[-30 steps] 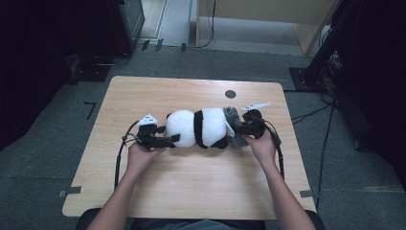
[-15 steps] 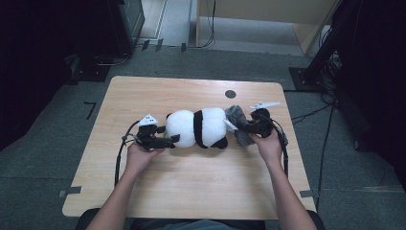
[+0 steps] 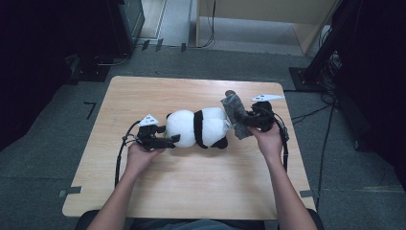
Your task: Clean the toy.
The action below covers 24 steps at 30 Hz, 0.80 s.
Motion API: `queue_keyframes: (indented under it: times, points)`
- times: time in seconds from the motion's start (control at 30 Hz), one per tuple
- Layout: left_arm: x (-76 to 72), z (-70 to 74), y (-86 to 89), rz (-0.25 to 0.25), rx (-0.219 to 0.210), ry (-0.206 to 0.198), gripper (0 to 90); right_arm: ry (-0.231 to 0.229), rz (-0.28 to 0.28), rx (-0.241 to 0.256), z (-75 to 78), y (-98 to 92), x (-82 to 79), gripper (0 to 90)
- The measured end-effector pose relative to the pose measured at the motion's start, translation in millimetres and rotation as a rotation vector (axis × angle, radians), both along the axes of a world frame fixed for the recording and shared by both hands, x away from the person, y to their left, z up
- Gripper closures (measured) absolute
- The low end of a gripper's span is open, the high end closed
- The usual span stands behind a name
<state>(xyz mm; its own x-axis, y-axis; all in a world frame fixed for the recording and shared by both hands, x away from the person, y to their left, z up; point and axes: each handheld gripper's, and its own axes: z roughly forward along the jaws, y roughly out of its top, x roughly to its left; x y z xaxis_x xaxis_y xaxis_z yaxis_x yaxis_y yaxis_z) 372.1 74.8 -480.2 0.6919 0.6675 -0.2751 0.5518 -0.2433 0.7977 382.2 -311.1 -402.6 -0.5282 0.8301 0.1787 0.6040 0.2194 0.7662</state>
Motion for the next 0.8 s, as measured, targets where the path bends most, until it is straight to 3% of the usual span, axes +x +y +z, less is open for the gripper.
queue_keyframes:
  times: [0.23,0.53,0.8]
  points:
    - [0.0,-0.2,0.1,-0.002,0.002,-0.002,23.1,0.033,0.029,-0.038,-15.7,14.6,4.5,71.6]
    - [0.3,-0.4,0.1,0.000,-0.002,-0.003,23.0,0.096,0.019,-0.024,-36.0,7.7,2.1,69.5]
    - [0.6,-0.8,0.3,0.000,-0.005,-0.004,23.0,0.161,0.031,-0.043,-52.7,9.2,3.9,68.3]
